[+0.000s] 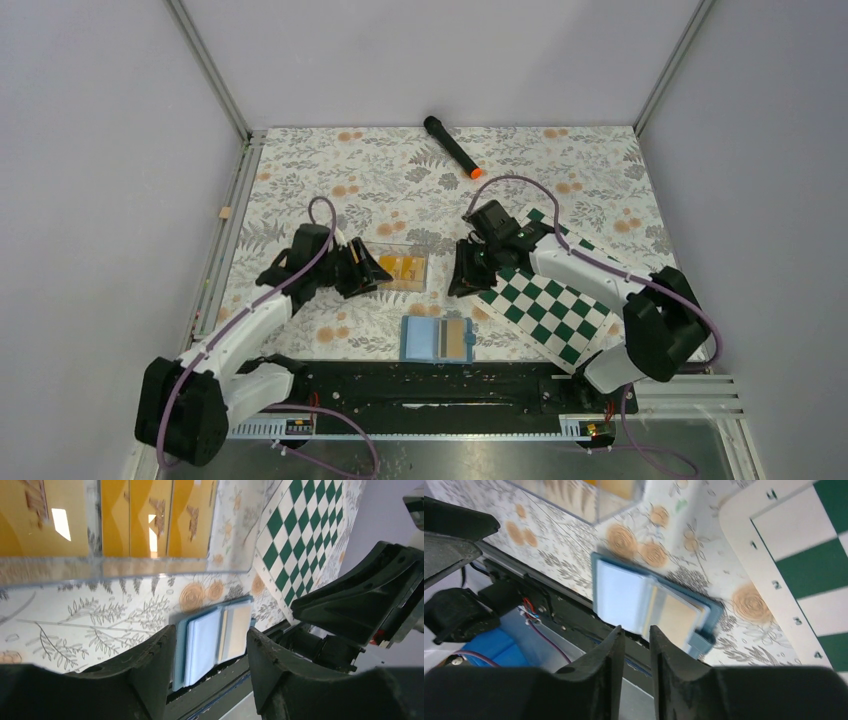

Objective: Put the credit cards into the card holder
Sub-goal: Pick up the credit card from the storage box.

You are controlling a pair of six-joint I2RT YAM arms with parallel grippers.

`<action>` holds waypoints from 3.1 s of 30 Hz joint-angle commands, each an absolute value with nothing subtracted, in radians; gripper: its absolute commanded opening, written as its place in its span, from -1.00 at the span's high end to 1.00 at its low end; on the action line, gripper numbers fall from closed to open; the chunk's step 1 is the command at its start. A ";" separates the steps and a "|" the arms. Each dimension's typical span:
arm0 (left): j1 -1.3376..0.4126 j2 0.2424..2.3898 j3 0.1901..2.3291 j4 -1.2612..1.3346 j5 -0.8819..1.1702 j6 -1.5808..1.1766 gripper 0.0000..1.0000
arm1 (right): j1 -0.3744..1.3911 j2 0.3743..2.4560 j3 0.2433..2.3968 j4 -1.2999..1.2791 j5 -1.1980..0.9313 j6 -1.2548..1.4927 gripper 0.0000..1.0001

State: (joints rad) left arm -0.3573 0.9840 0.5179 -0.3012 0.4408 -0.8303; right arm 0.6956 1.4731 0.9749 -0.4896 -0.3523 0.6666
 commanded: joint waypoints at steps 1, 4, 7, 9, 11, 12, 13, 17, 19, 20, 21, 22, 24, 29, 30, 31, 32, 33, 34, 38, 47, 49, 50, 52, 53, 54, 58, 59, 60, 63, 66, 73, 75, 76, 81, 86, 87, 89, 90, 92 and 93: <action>-0.325 1.090 0.723 -0.411 0.473 -0.660 -0.08 | 0.700 1.546 1.100 -0.513 -0.356 0.639 0.30; -0.324 1.175 0.826 -0.455 0.448 -0.610 -0.03 | 0.686 1.607 1.168 -0.512 -0.373 0.641 0.17; -0.324 1.265 0.900 -0.483 0.416 -0.572 0.03 | 0.670 1.675 1.234 -0.511 -0.403 0.646 0.09; -0.324 1.326 0.939 -0.497 0.404 -0.550 0.08 | 0.658 1.721 1.278 -0.512 -0.431 0.651 0.07; -0.325 1.385 0.969 -0.499 0.406 -0.531 0.13 | 0.655 1.764 1.329 -0.513 -0.441 0.653 0.06; -0.325 1.412 0.979 -0.499 0.404 -0.523 0.14 | 0.654 1.785 1.347 -0.512 -0.444 0.657 0.06; -0.327 1.441 0.989 -0.501 0.403 -0.517 0.16 | 0.654 1.805 1.366 -0.511 -0.449 0.661 0.07; -0.348 1.533 1.027 -0.503 0.378 -0.497 0.18 | 0.653 1.892 1.423 -0.513 -0.454 0.675 0.07; -0.362 1.569 1.045 -0.503 0.361 -0.490 0.19 | 0.652 1.920 1.442 -0.524 -0.444 0.675 0.07; -0.368 1.587 1.053 -0.505 0.347 -0.488 0.19 | 0.652 1.935 1.452 -0.533 -0.438 0.669 0.07; -0.373 1.601 1.059 -0.511 0.324 -0.487 0.19 | 0.652 1.945 1.461 -0.543 -0.432 0.662 0.07; -0.377 1.612 1.066 -0.519 0.299 -0.486 0.19 | 0.652 1.954 1.467 -0.550 -0.429 0.659 0.07; -0.385 1.620 1.078 -0.538 0.228 -0.488 0.19 | 0.652 1.966 1.469 -0.553 -0.426 0.655 0.07; -0.398 1.647 1.106 -0.585 0.098 -0.491 0.11 | 0.651 1.981 1.474 -0.564 -0.427 0.644 0.08; -0.399 1.656 1.108 -0.590 0.085 -0.493 0.09 | 0.652 1.984 1.474 -0.563 -0.428 0.645 0.09; -0.399 1.666 1.108 -0.591 0.074 -0.497 0.08 | 0.652 1.986 1.474 -0.562 -0.431 0.644 0.10; -0.400 1.674 1.108 -0.587 0.071 -0.499 0.07 | 0.652 1.988 1.475 -0.562 -0.434 0.645 0.10; -0.400 1.686 1.110 -0.586 0.071 -0.500 0.07 | 0.652 1.991 1.476 -0.563 -0.437 0.646 0.11; -0.402 1.698 1.111 -0.586 0.070 -0.501 0.06 | 0.652 1.993 1.478 -0.563 -0.440 0.648 0.11; -0.417 1.757 1.120 -0.578 0.094 -0.499 0.06 | 0.652 2.006 1.487 -0.563 -0.451 0.648 0.16; -0.470 1.821 1.130 -0.521 0.213 -0.523 0.14 | 0.652 2.029 1.499 -0.563 -0.486 0.648 0.39; -0.479 1.822 1.124 -0.495 0.253 -0.545 0.17 | 0.652 2.030 1.500 -0.562 -0.490 0.647 0.41; -0.482 1.822 1.118 -0.477 0.276 -0.558 0.18 | 0.651 2.031 1.500 -0.563 -0.493 0.646 0.43; -0.486 1.808 1.099 -0.432 0.332 -0.585 0.19 | 0.651 2.032 1.501 -0.561 -0.495 0.647 0.47; -0.486 1.799 1.082 -0.398 0.365 -0.602 0.19 | 0.652 2.031 1.502 -0.561 -0.496 0.647 0.48; -0.486 1.788 1.066 -0.352 0.395 -0.623 0.19 | 0.652 2.030 1.503 -0.560 -0.498 0.647 0.50; -0.494 1.766 1.049 -0.306 0.451 -0.653 0.23 | 0.652 2.031 1.501 -0.551 -0.510 0.651 0.65; -0.497 1.762 1.056 -0.327 0.431 -0.648 0.24 | 0.651 2.029 1.502 -0.551 -0.509 0.651 0.67; -0.501 1.757 1.065 -0.352 0.401 -0.637 0.24 | 0.651 2.027 1.502 -0.552 -0.509 0.652 0.68; -0.510 1.738 1.085 -0.424 0.320 -0.600 0.20 | 0.652 2.023 1.500 -0.552 -0.507 0.651 0.69; -0.518 1.726 1.104 -0.491 0.244 -0.573 0.14 | 0.651 2.019 1.495 -0.552 -0.499 0.651 0.69; -0.523 1.667 1.091 -0.490 0.225 -0.568 0.13 | 0.651 2.017 1.491 -0.552 -0.495 0.650 0.69; -0.523 1.648 1.094 -0.502 0.202 -0.571 0.12 | 0.652 2.018 1.492 -0.551 -0.494 0.650 0.69; -0.522 1.641 1.097 -0.511 0.184 -0.571 0.12 | 0.652 2.018 1.492 -0.551 -0.495 0.650 0.69; -0.523 1.641 1.126 -0.565 0.119 -0.557 0.10 | 0.652 2.014 1.493 -0.551 -0.493 0.649 0.70; -0.523 1.639 1.128 -0.575 0.100 -0.551 0.10 | 0.651 2.012 1.503 -0.551 -0.515 0.648 0.70; -0.522 1.640 1.130 -0.574 0.105 -0.548 0.09 | 0.652 2.012 1.506 -0.552 -0.524 0.646 0.68; -0.523 1.647 1.131 -0.565 0.124 -0.544 0.08 | 0.652 2.007 1.511 -0.551 -0.535 0.643 0.61; -0.523 1.650 1.131 -0.557 0.139 -0.543 0.06 | 0.651 2.002 1.512 -0.551 -0.541 0.641 0.55; -0.523 1.658 1.133 -0.549 0.149 -0.548 0.05 | 0.651 1.993 1.511 -0.538 -0.550 0.649 0.43; -0.523 1.660 1.135 -0.547 0.151 -0.550 0.05 | 0.652 1.990 1.512 -0.535 -0.554 0.654 0.37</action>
State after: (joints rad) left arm -0.5213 1.6714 1.0920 -0.5735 0.1421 -0.5613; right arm 0.6415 2.0281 1.4635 -0.5652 -0.4892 0.6533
